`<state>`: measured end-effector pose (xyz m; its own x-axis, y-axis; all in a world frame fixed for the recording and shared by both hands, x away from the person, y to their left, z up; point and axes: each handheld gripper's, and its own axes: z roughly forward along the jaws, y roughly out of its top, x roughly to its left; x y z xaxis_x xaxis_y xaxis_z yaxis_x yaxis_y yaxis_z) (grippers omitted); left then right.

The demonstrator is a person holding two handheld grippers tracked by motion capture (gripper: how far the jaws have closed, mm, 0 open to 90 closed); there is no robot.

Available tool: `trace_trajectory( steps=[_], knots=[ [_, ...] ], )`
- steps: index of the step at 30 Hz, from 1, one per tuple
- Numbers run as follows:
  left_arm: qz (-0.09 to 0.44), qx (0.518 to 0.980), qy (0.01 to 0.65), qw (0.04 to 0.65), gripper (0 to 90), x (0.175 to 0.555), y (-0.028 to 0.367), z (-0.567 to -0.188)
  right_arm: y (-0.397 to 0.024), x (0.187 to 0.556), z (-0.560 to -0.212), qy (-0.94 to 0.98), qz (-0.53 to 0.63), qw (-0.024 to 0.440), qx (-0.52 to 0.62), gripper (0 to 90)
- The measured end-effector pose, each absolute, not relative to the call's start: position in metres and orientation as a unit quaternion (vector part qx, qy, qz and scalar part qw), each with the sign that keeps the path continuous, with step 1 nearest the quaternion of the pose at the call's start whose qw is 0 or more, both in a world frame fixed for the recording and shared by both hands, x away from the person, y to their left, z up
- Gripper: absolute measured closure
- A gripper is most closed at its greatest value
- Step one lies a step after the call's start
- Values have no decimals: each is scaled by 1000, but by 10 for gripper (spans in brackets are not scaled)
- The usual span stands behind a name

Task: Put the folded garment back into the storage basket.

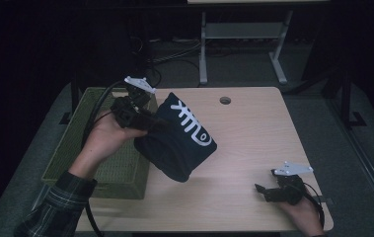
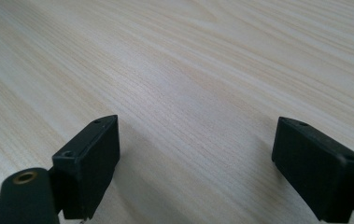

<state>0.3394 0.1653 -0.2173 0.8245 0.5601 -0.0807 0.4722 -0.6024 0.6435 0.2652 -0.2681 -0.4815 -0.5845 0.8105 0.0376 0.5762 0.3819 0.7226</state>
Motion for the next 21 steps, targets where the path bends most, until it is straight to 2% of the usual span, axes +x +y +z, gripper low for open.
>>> trace_trajectory(
  steps=[21],
  knots=[
    [103,860,353,353,712,330,240,-189,-268,265,-482,816,358,165,424,150]
  ],
)
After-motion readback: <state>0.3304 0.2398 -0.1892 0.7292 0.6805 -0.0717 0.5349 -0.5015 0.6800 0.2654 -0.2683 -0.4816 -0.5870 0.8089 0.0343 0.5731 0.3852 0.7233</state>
